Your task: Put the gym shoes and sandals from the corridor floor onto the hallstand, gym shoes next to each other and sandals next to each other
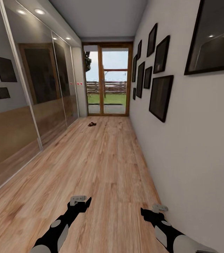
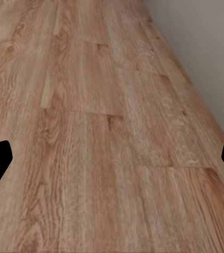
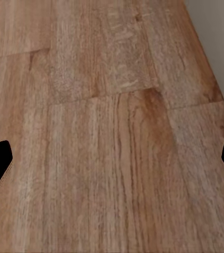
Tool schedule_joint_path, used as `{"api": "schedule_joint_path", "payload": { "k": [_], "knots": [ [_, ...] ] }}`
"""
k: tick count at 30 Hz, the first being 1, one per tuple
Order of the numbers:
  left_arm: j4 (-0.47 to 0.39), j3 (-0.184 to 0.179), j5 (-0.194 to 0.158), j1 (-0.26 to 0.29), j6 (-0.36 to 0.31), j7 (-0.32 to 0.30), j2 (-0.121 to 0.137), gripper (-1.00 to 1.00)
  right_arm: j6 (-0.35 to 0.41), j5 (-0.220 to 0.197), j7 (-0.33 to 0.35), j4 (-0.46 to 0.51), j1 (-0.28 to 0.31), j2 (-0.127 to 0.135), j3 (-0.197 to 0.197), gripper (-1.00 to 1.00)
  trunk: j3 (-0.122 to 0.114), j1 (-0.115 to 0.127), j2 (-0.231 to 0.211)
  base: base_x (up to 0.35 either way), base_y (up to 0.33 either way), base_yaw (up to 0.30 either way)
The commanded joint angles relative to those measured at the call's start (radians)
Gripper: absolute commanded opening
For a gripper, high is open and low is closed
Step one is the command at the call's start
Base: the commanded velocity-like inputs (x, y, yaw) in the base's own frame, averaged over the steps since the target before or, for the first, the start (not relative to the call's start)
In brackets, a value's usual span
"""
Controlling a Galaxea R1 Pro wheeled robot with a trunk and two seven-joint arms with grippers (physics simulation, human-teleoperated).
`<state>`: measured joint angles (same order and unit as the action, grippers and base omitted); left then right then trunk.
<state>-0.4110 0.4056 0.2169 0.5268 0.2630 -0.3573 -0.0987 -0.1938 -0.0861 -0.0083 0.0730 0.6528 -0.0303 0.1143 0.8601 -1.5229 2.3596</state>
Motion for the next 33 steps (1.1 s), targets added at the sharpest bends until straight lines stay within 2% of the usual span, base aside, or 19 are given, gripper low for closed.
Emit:
{"api": "schedule_joint_path", "payload": {
  "k": [1, 33],
  "knots": [
    [0.000, 0.009, 0.010, 0.001, 0.004, -0.006, -0.001, 1.00, -0.004, -0.009, 0.001, -0.001, 0.001, 0.000, 0.002, 1.00, 0.001, 0.000, 0.000, 0.347, 0.000, 0.003],
    [0.000, 0.009, 0.010, 0.001, 0.004, -0.005, -0.001, 1.00, -0.004, -0.011, 0.002, 0.001, 0.001, 0.000, 0.002, 1.00, 0.003, 0.000, 0.000, 0.347, 0.000, 0.010]
  ]
}}
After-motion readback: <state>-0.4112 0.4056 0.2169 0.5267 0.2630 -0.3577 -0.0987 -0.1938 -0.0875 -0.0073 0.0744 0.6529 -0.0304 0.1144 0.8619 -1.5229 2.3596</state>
